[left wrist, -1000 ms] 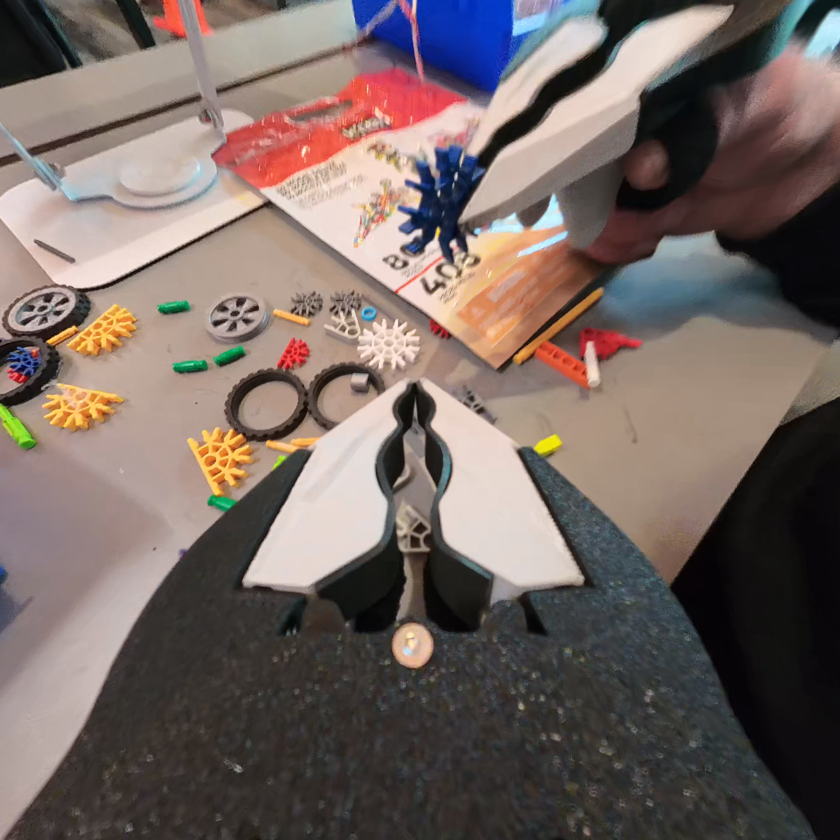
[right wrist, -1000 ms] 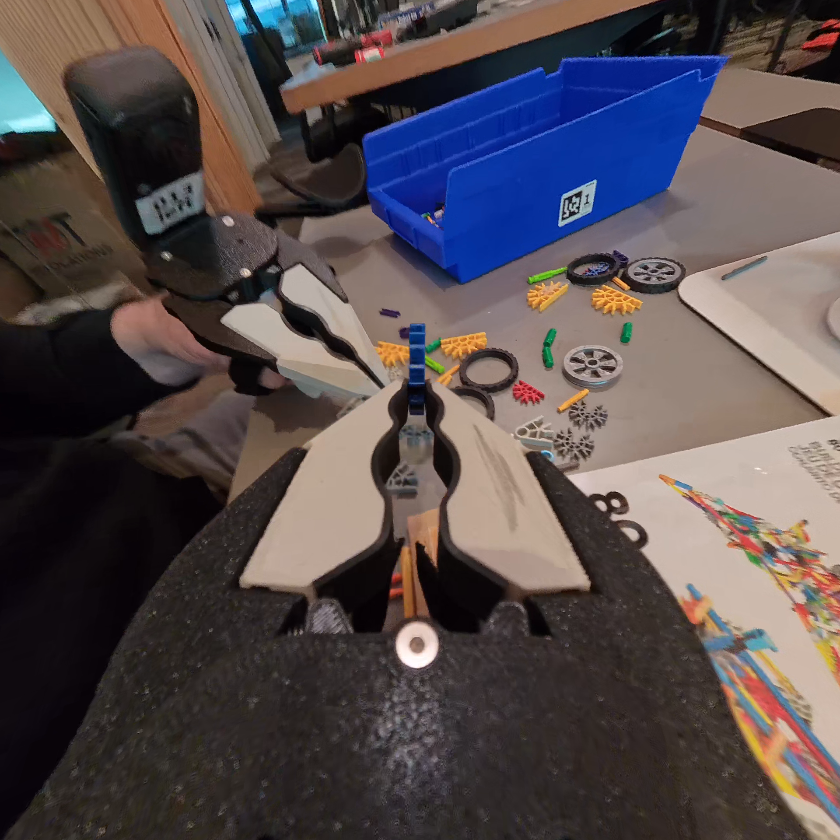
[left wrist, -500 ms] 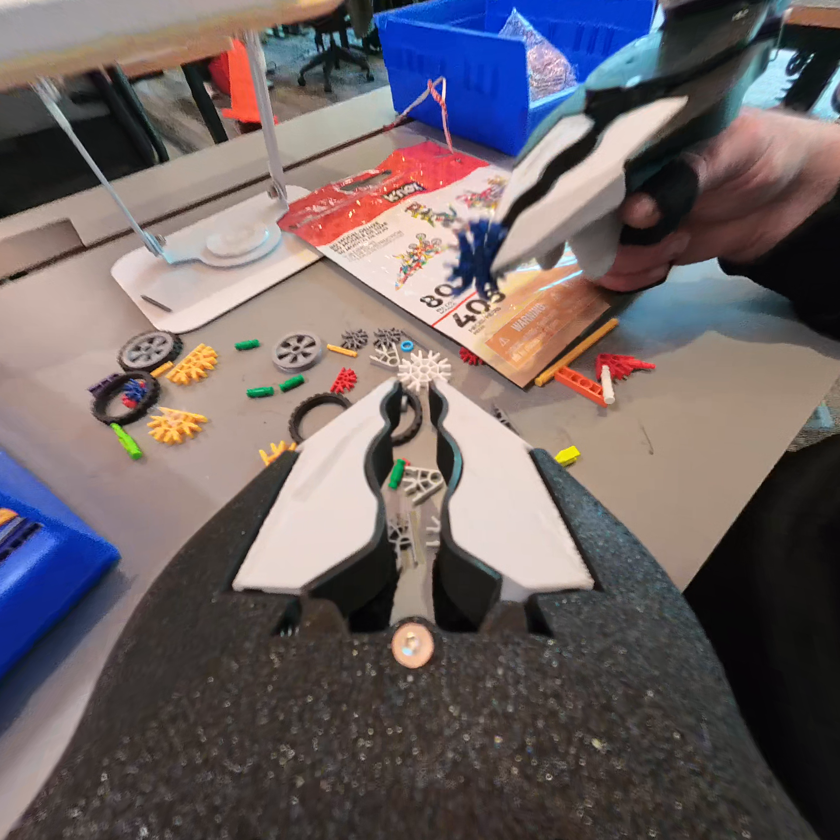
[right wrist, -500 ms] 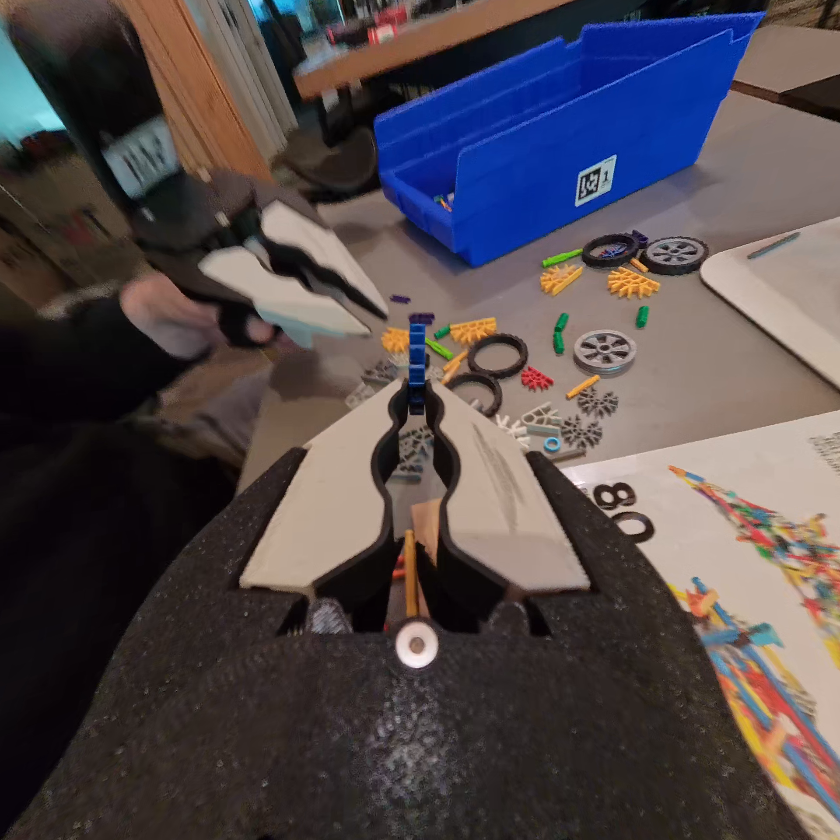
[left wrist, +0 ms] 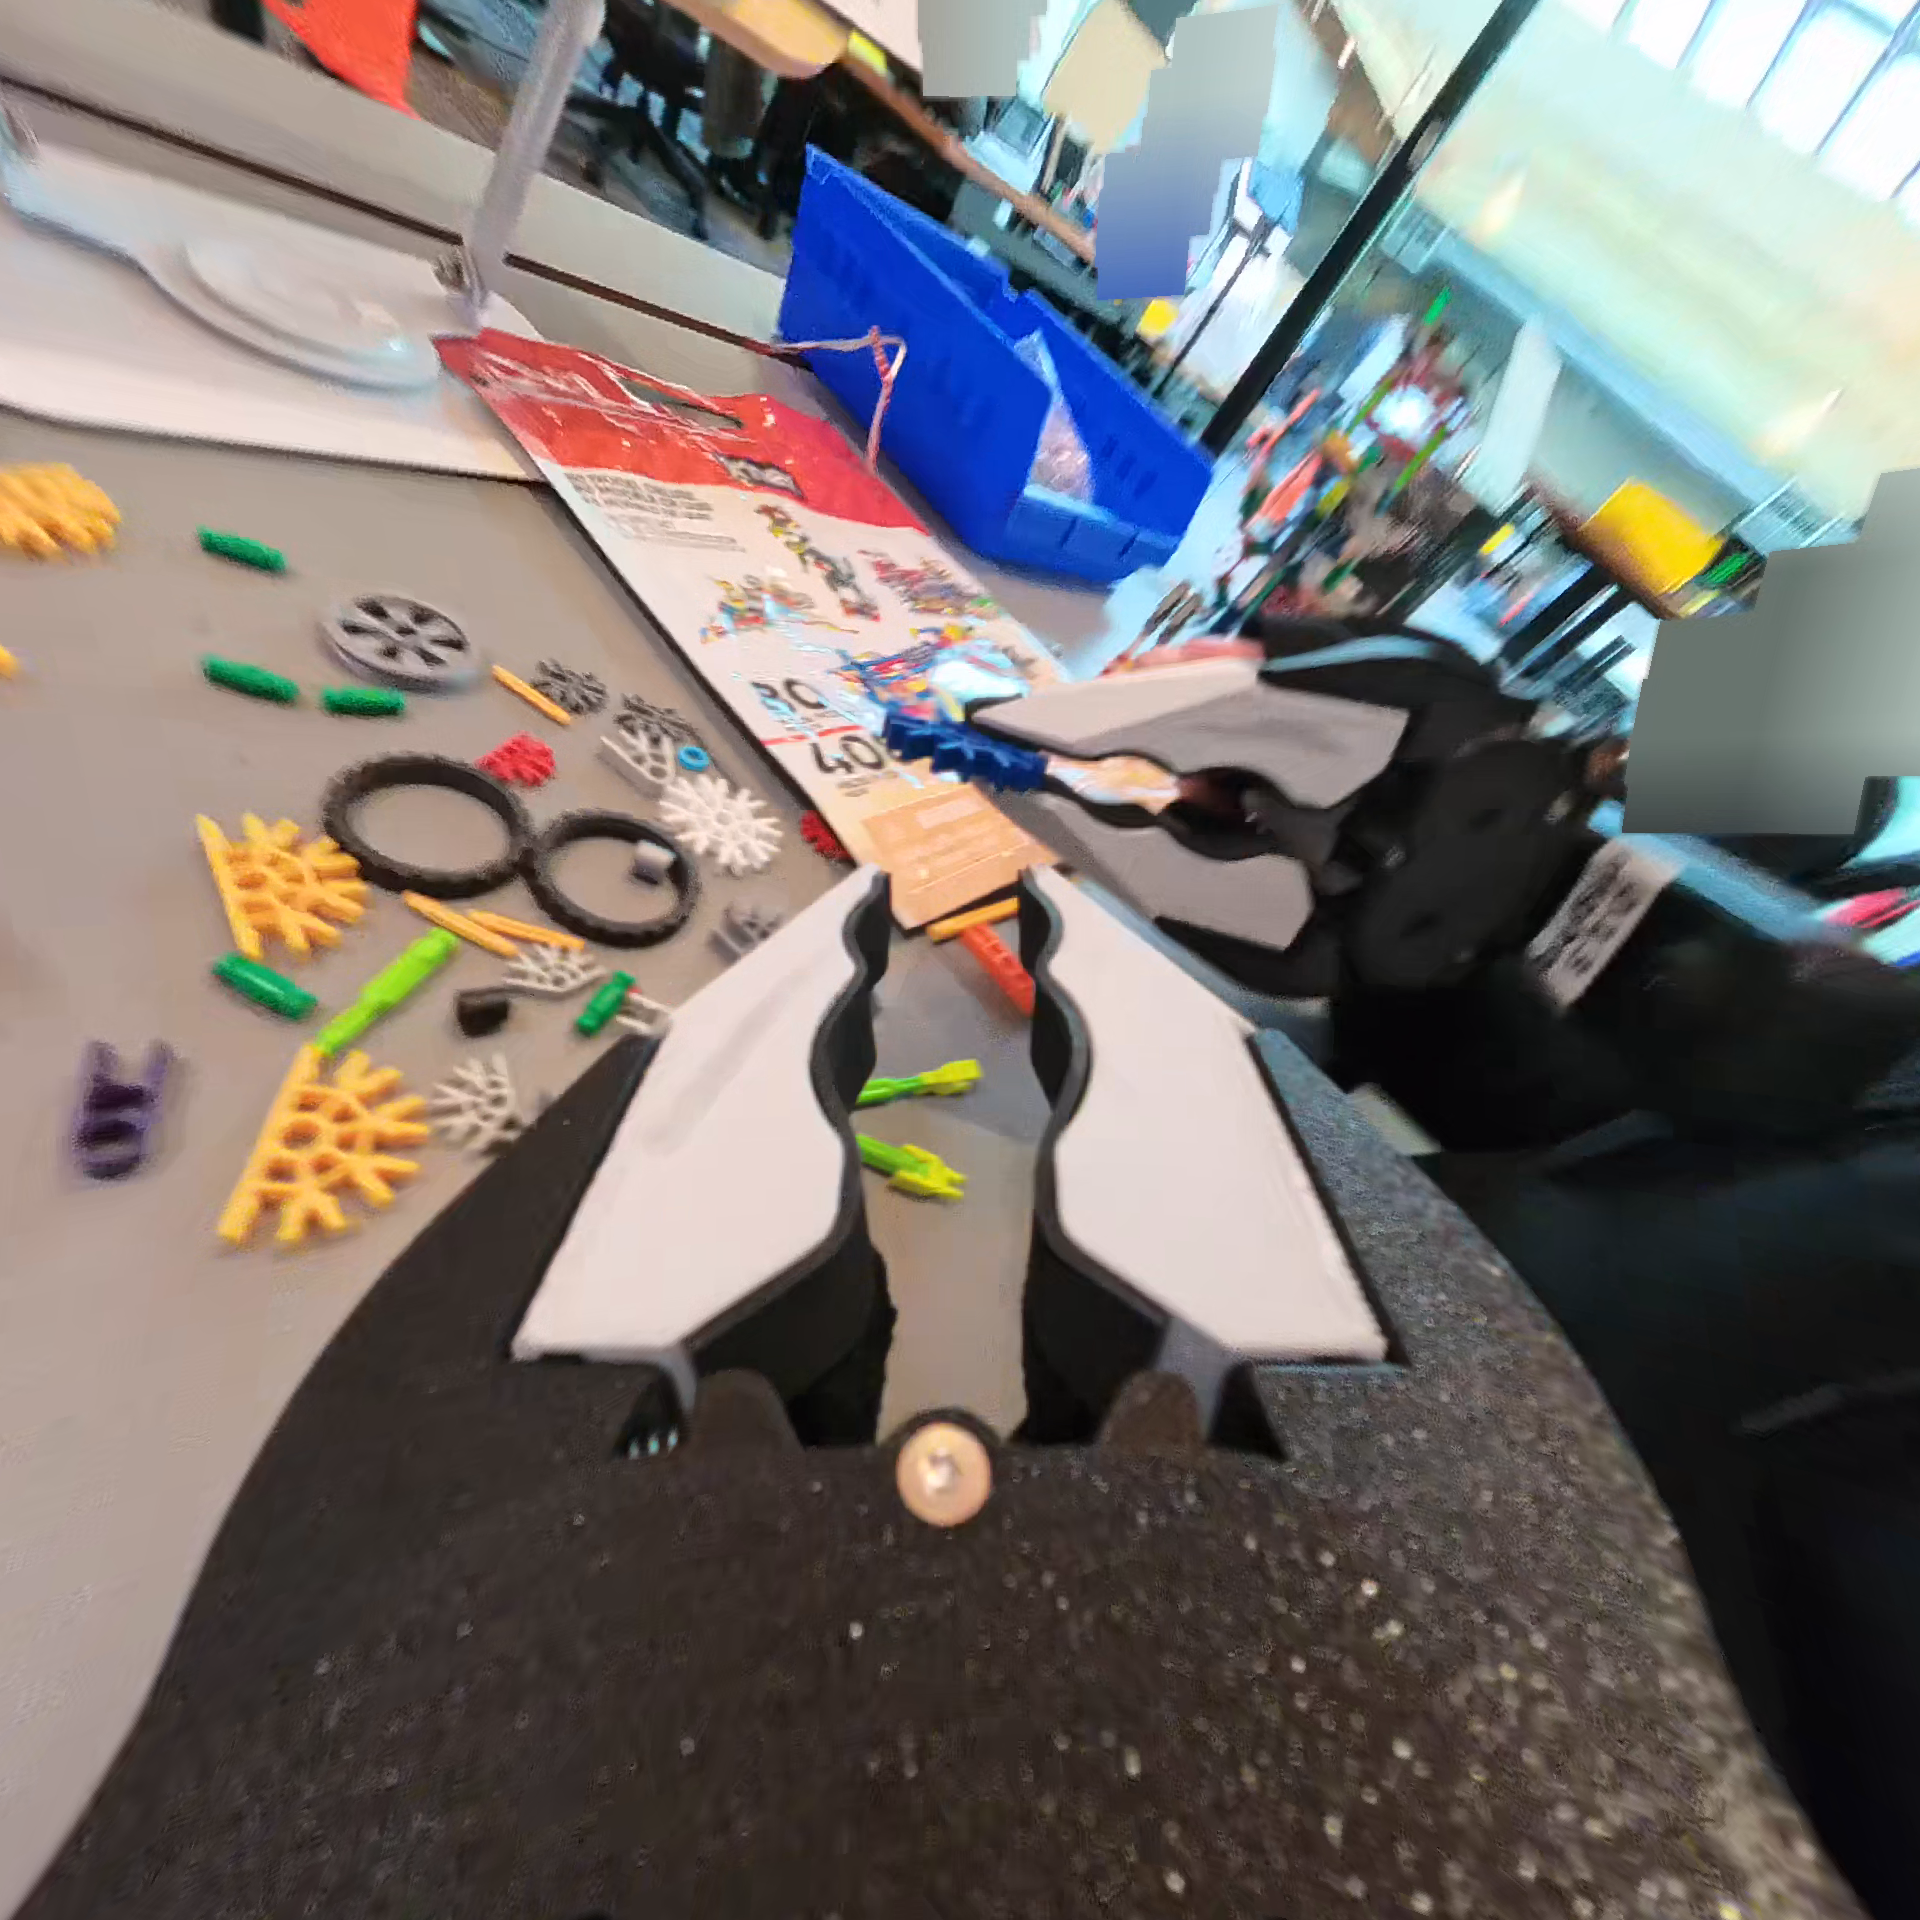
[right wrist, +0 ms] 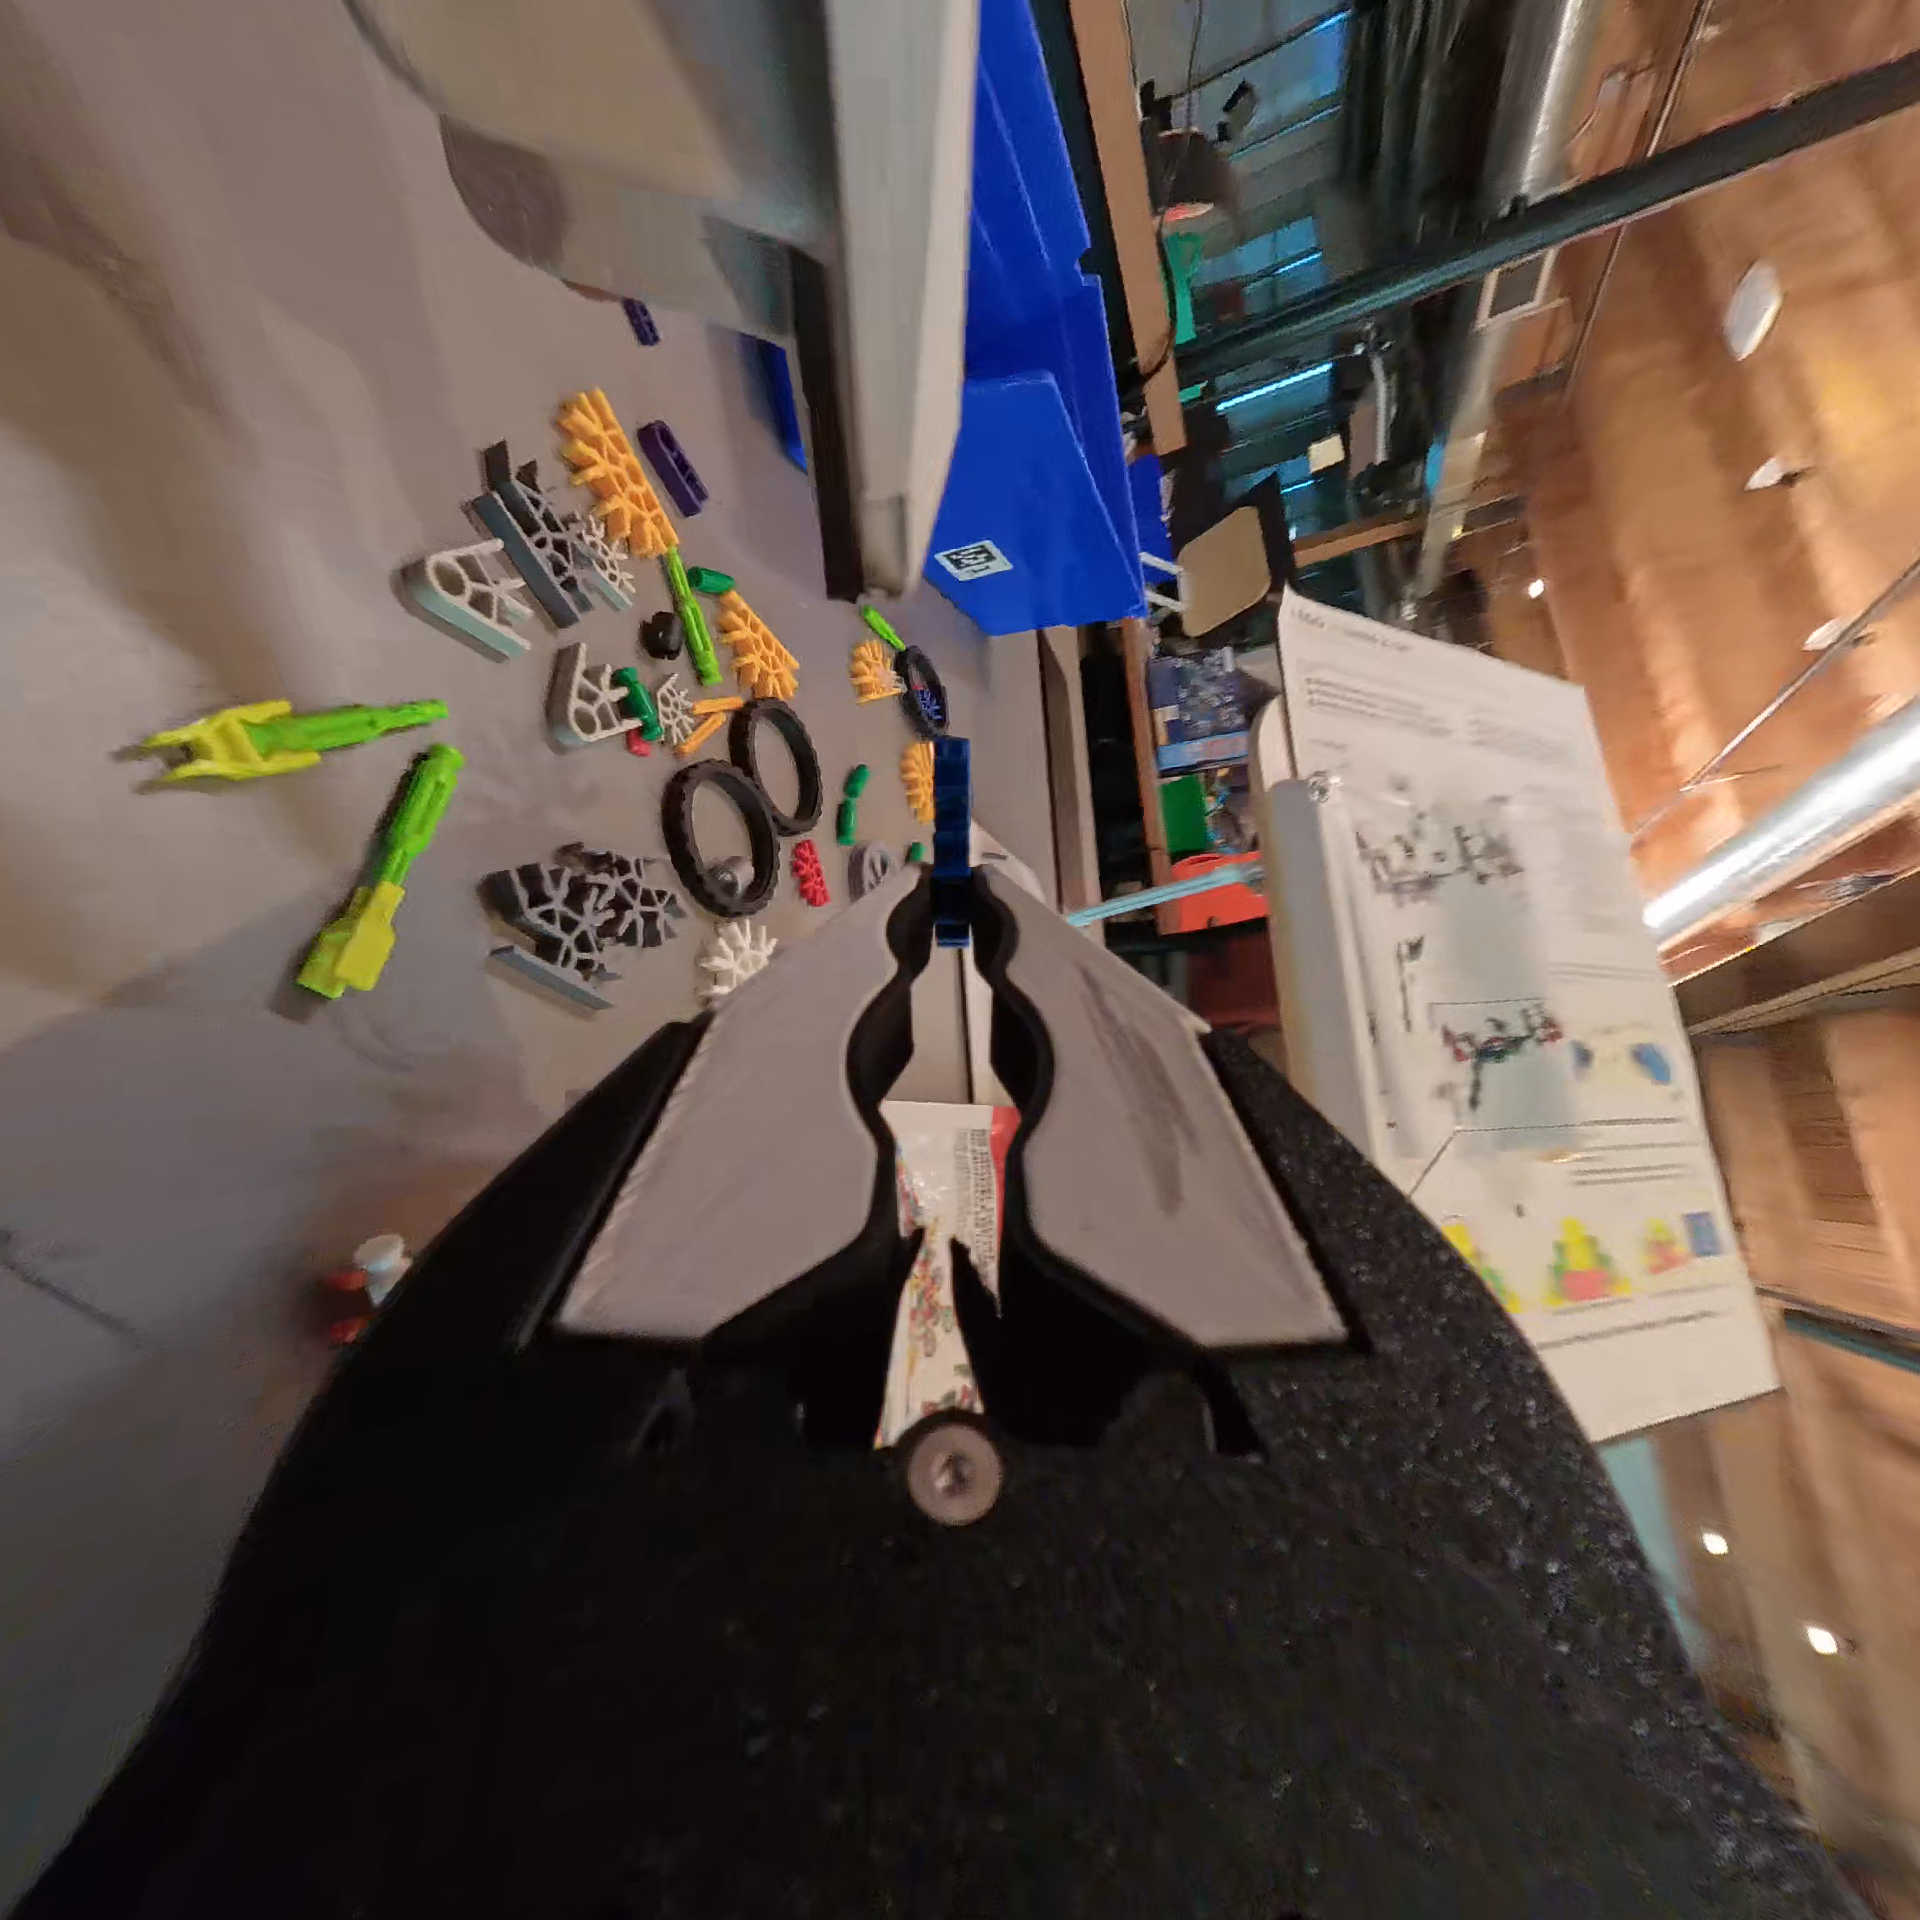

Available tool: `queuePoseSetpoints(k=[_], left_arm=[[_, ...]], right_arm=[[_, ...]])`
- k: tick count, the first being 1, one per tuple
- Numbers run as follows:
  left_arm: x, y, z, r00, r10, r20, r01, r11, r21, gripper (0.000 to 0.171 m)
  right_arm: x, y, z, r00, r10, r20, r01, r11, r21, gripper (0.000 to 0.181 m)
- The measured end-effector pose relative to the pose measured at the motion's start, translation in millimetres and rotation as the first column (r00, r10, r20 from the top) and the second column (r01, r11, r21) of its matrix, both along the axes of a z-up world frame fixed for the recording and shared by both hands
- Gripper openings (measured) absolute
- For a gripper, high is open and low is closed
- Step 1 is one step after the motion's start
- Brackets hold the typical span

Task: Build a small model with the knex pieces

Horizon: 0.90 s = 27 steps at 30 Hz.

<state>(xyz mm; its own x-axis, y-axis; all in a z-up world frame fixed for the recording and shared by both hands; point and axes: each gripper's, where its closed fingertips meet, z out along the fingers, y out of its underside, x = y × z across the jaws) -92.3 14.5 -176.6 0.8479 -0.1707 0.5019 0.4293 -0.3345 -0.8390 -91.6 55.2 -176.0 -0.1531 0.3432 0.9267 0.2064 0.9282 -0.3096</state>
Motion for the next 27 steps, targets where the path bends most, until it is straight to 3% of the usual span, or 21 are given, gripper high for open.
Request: queuePoseSetpoints(k=[2,5,16,21,27], left_arm=[[4,0,1,0.991,-0.017,0.134,0.013,1.000,0.025,0.024],[11,3,-1,0.971,-0.039,0.238,0.033,0.999,0.030,0.027],[14,0,-7,0.935,-0.027,0.354,0.014,0.999,0.040,0.011],[13,-14,-16,0.945,-0.031,0.325,0.023,0.999,0.028,0.004],[18,-33,-27,0.955,-0.164,0.247,0.176,0.984,-0.026,0.004]], right_arm=[[0,-6,0,1.000,0.013,-0.029,-0.012,0.998,0.058,0.004],[1,-16,1,0.997,0.046,-0.059,-0.038,0.991,0.125,0.004],[-1,-42,-8,0.991,0.110,-0.070,-0.093,0.972,0.217,0.009],[2,-57,-19,0.986,0.166,-0.005,-0.165,0.983,0.085,0.022],[13,-65,-32,0.932,0.307,0.193,-0.245,0.926,-0.287,0.036]])
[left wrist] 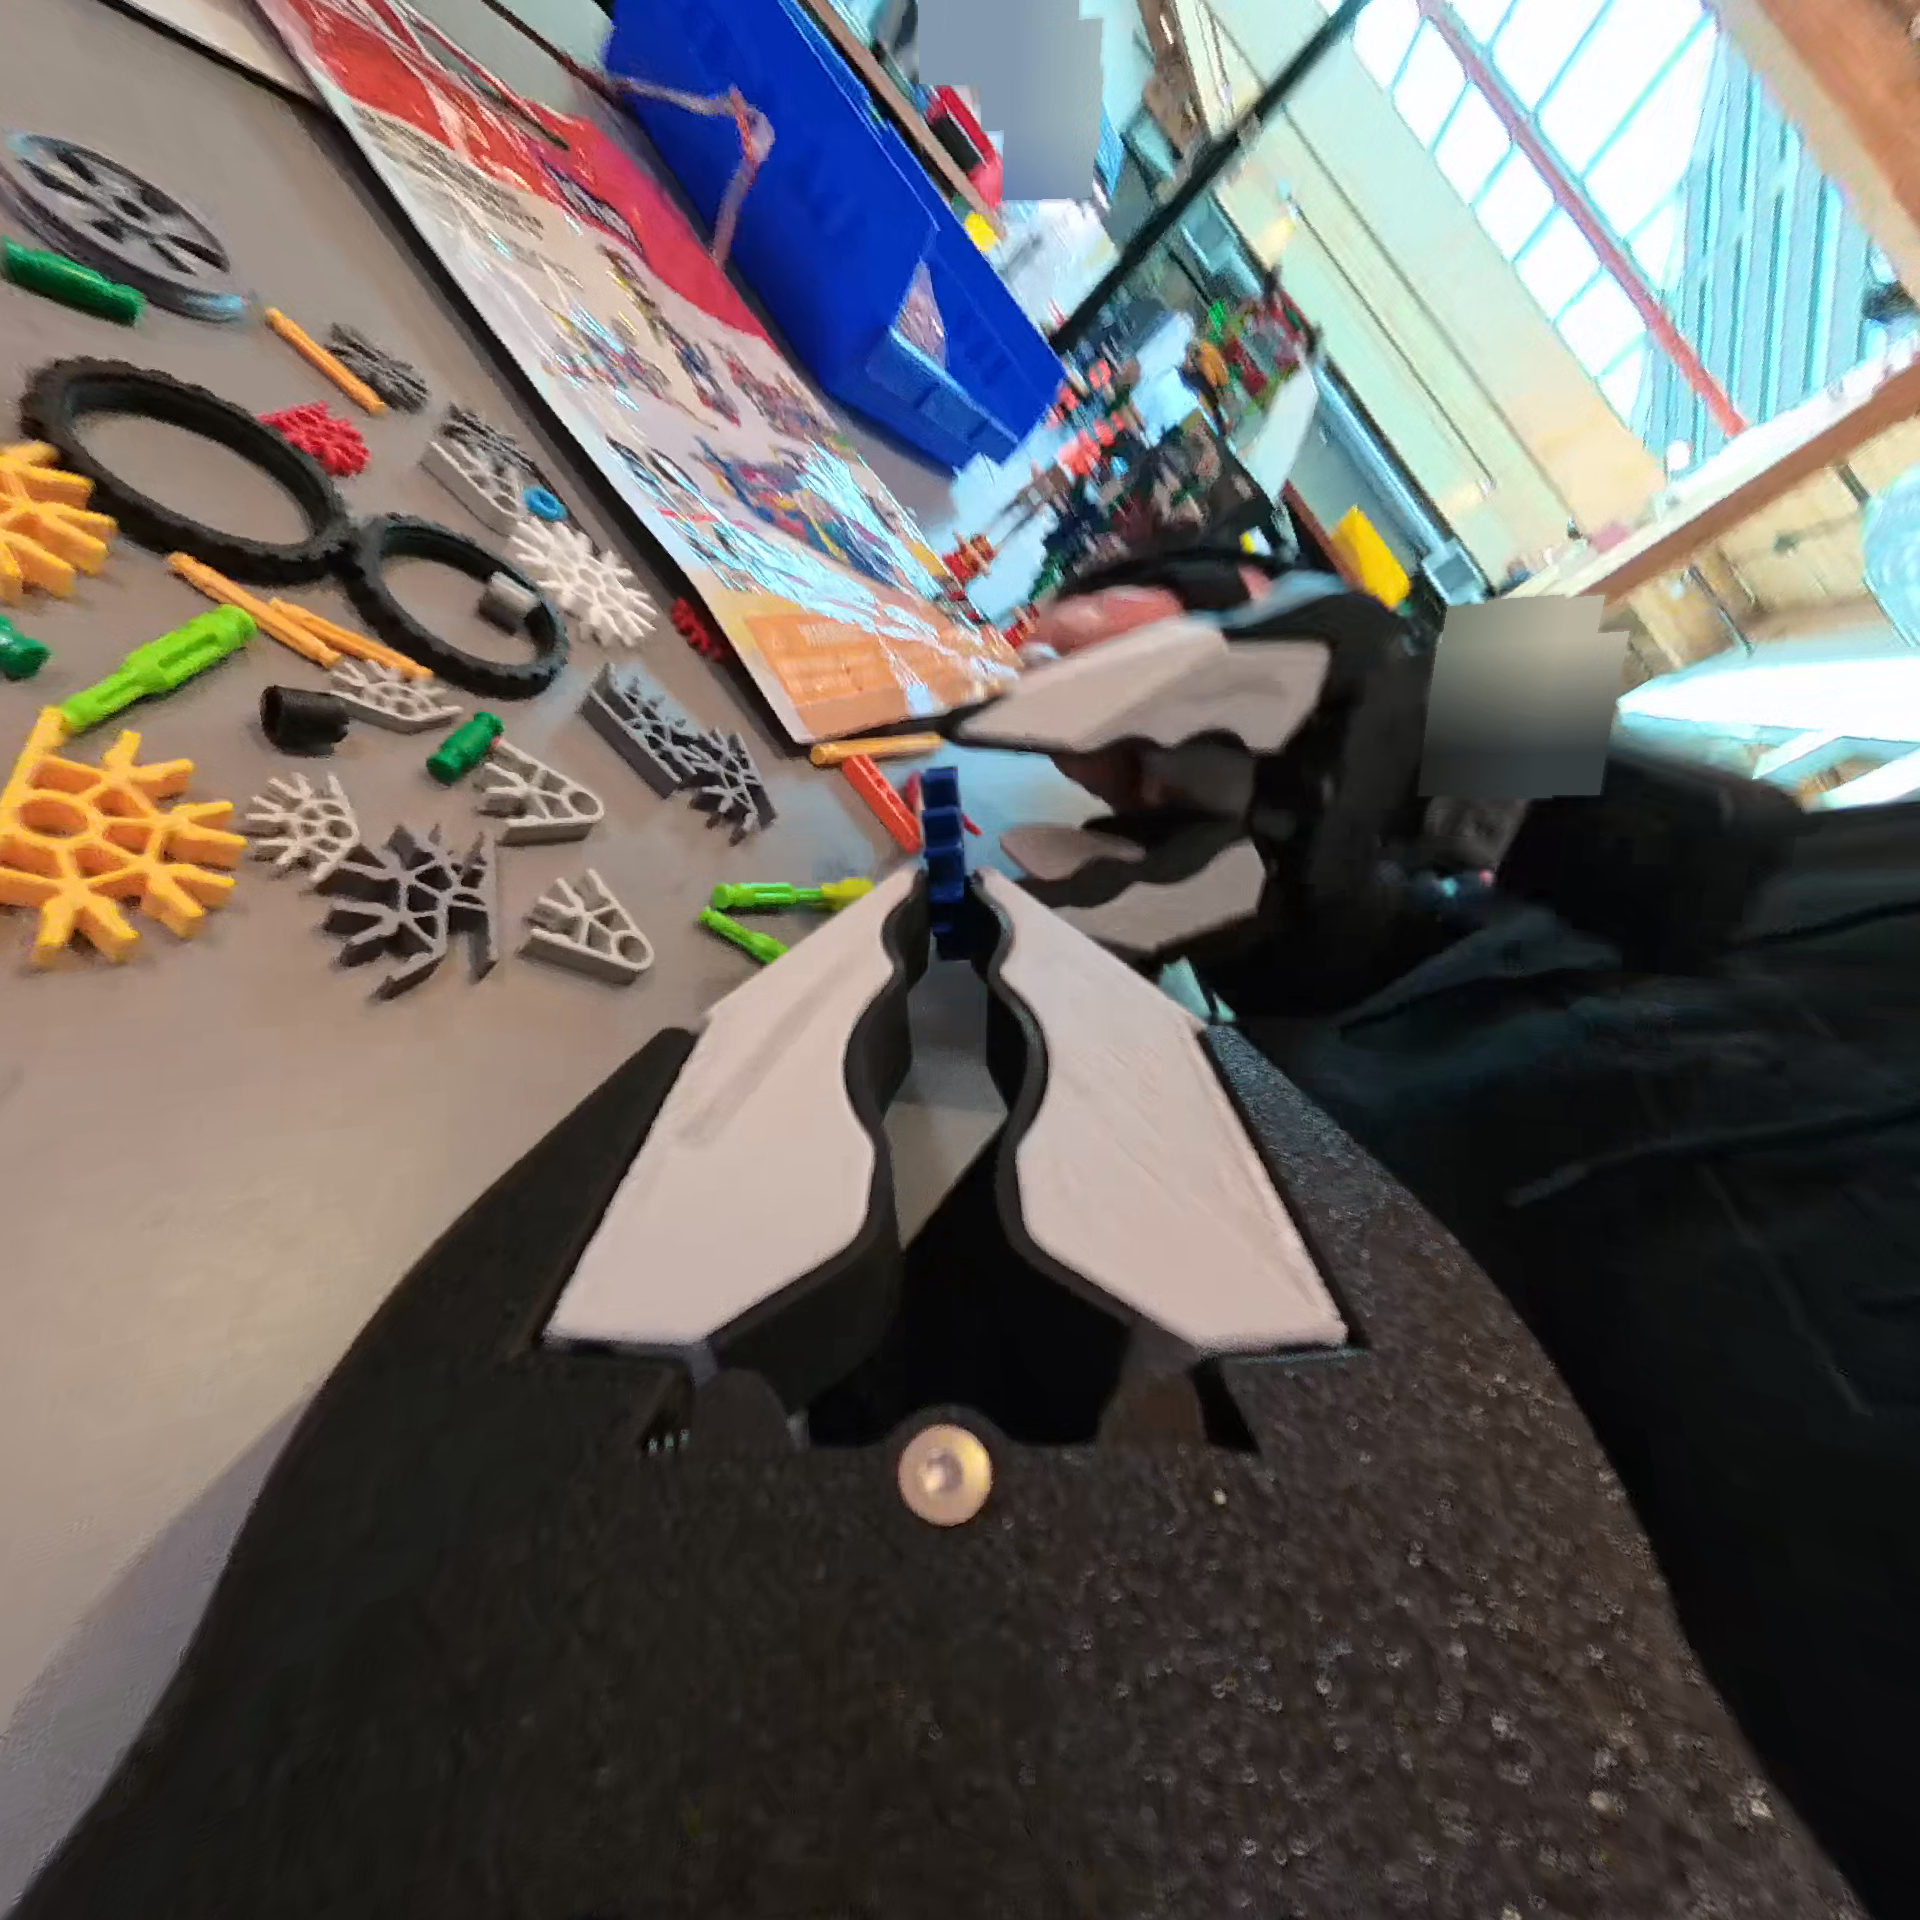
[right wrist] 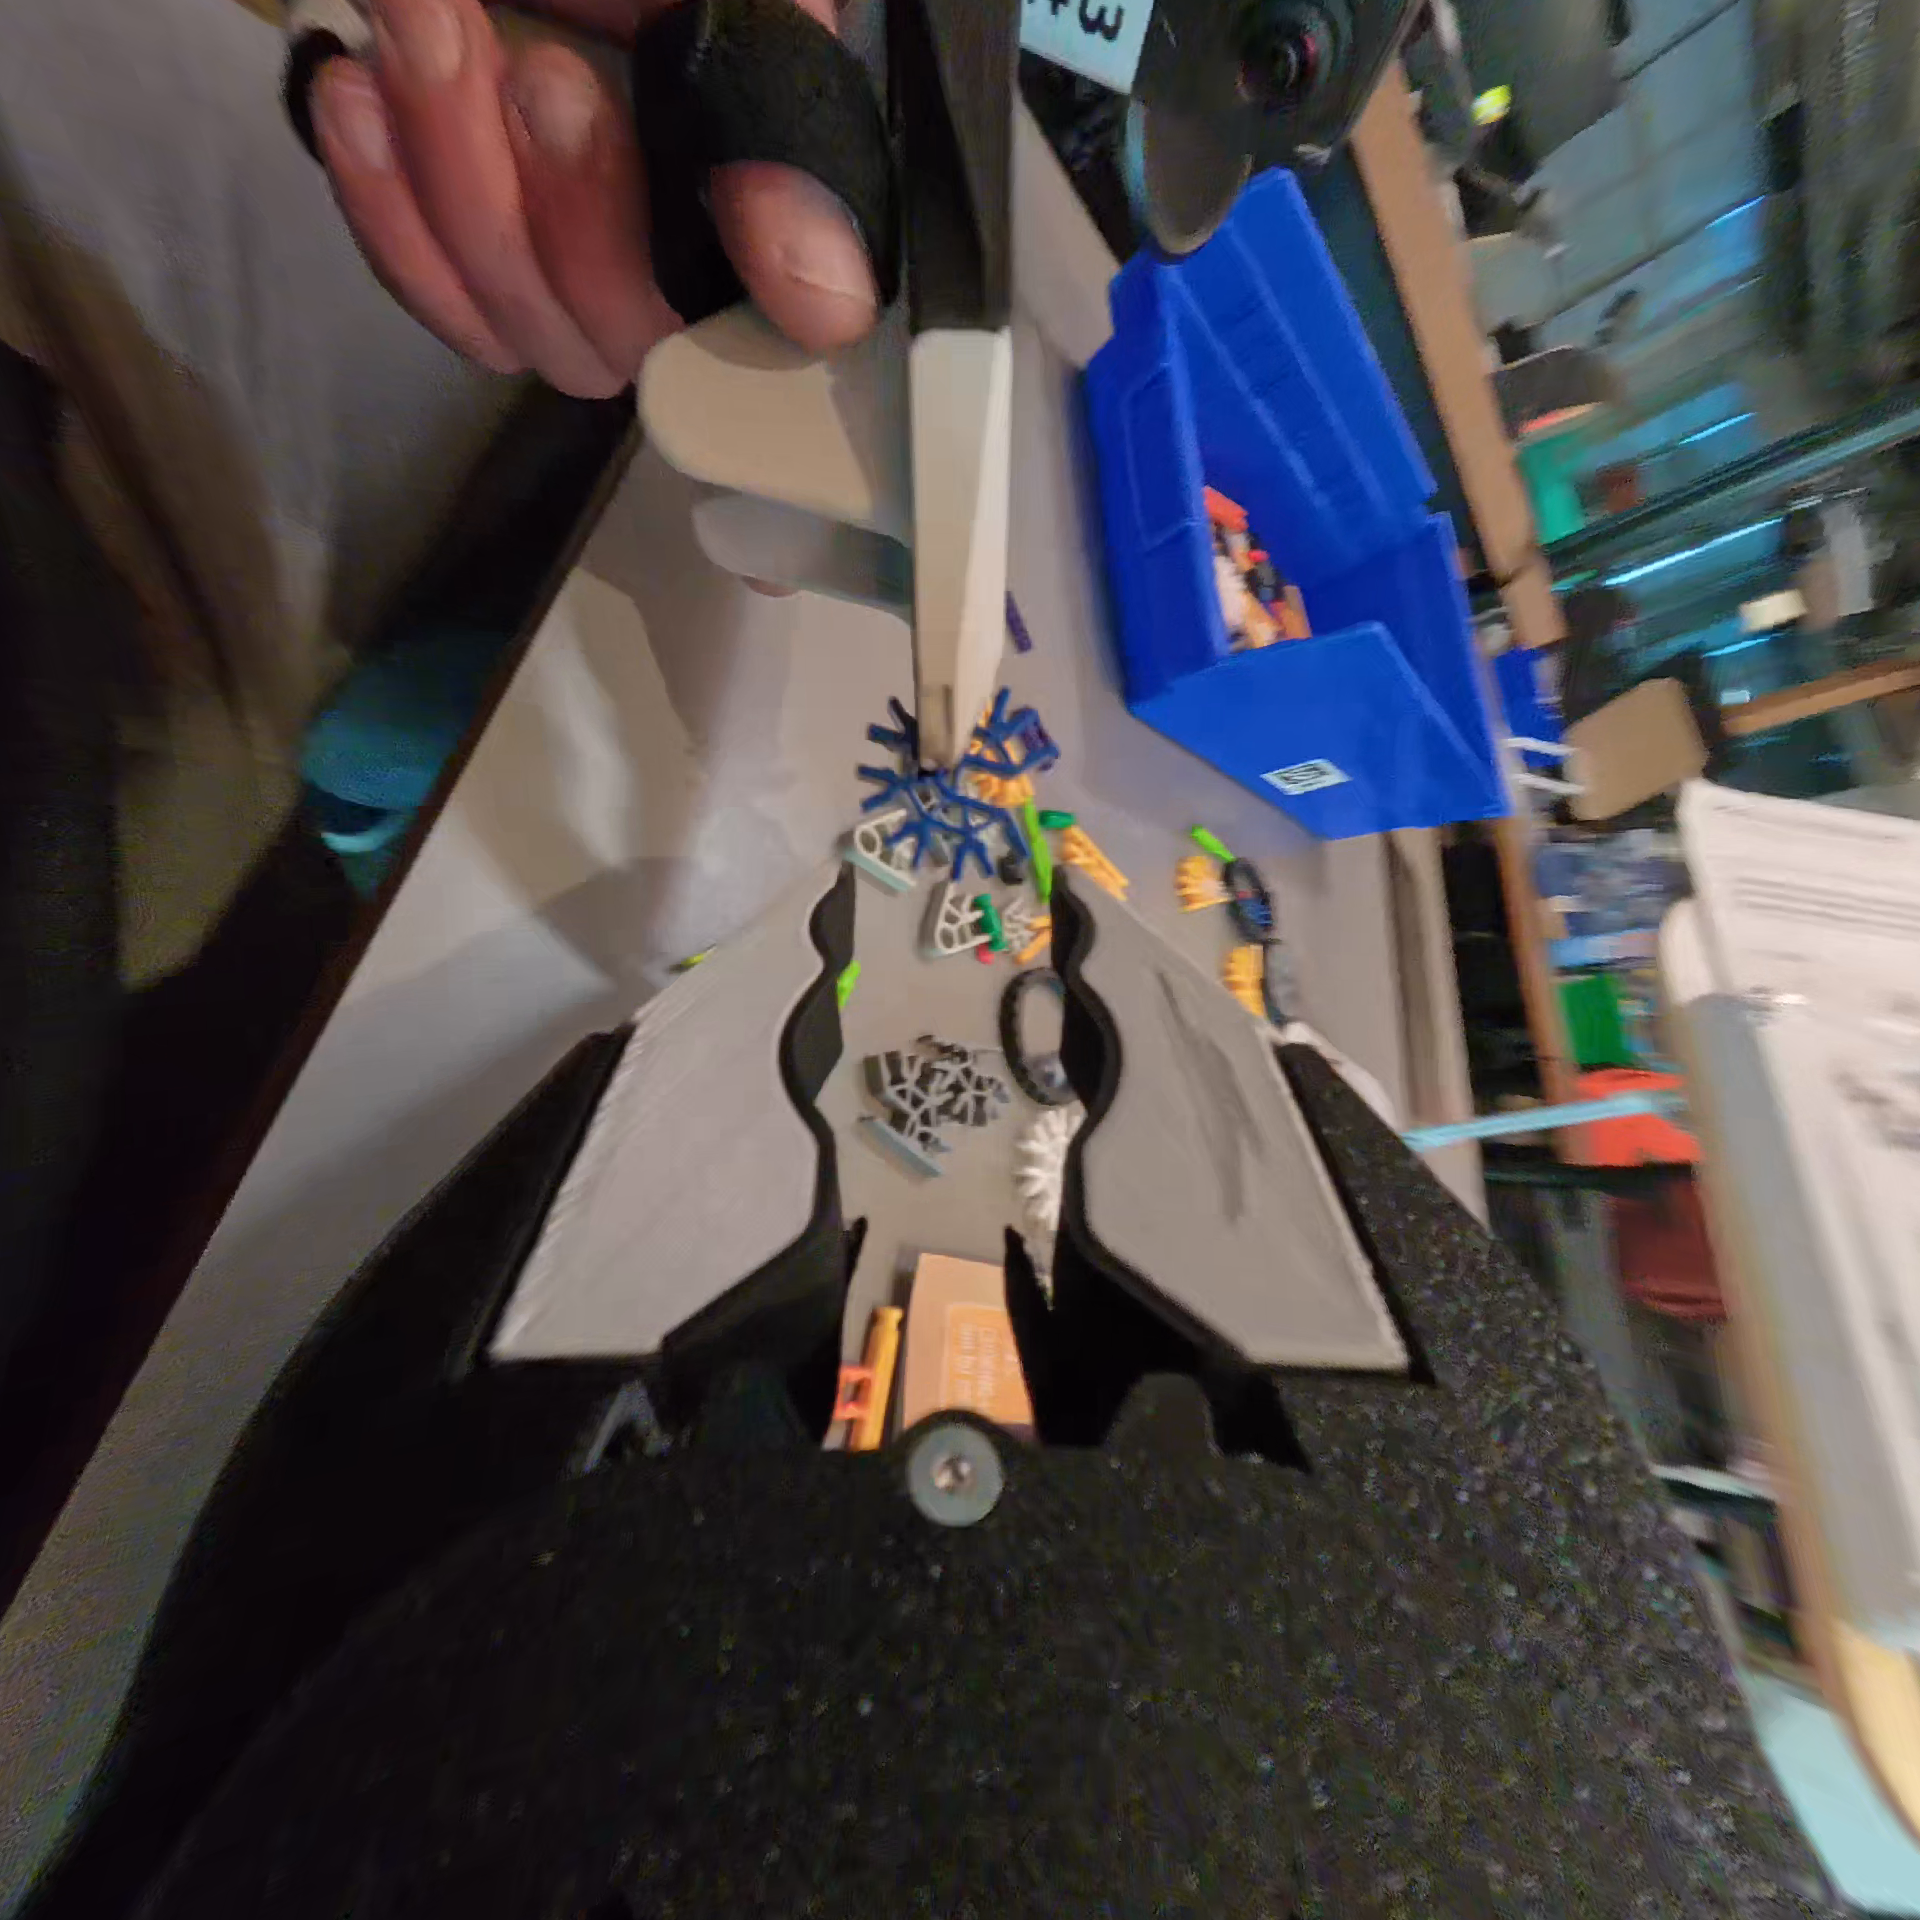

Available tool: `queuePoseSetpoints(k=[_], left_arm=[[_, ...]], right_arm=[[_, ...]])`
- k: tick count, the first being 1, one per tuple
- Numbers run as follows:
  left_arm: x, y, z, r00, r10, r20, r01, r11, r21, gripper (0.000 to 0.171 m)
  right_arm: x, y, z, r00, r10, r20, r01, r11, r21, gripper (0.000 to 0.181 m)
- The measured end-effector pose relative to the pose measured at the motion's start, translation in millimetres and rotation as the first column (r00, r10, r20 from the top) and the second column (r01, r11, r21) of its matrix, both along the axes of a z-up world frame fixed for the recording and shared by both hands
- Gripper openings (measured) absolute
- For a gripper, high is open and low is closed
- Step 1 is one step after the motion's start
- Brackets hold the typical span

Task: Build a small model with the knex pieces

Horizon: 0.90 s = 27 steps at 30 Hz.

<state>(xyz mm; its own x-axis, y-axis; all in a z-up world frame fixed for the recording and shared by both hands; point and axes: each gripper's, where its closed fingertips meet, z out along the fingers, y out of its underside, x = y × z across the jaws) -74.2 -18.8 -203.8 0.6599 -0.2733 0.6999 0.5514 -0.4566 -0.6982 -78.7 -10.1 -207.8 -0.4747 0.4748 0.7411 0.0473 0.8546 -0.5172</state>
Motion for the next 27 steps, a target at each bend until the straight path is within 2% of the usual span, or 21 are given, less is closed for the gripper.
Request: queuePoseSetpoints(k=[4,7,10,12,14,19,27], left_arm=[[10,-6,0,0.988,-0.138,-0.065,0.137,0.990,-0.020,0.004],[22,-11,-3,0.958,-0.258,-0.125,0.253,0.966,-0.056,0.004],[34,-17,-2,0.920,-0.365,-0.145,0.357,0.931,-0.075,0.004],[37,-18,0,0.903,-0.408,-0.133,0.401,0.913,-0.077,0.004],[38,-18,-4,0.890,-0.432,-0.145,0.420,0.901,-0.105,0.004],[30,-11,-3,0.908,-0.397,-0.137,0.387,0.917,-0.095,0.004],[9,5,8,0.977,-0.191,-0.093,0.193,0.981,0.009,0.009]], right_arm=[[5,-10,3,0.985,0.138,0.106,-0.123,0.982,-0.141,0.054],[10,-20,2,0.960,0.230,0.162,-0.202,0.964,-0.171,0.060],[14,-30,-6,0.938,0.292,0.187,-0.280,0.956,-0.088,0.058],[16,-36,-11,0.930,0.314,0.191,-0.310,0.949,-0.049,0.045],[14,-36,-14,0.938,0.300,0.171,-0.304,0.953,-0.002,0.042],[4,-27,-12,0.970,0.216,0.116,-0.215,0.976,-0.022,0.041],[-17,-8,-3,0.999,0.009,0.049,-0.002,0.990,-0.140,0.041]])
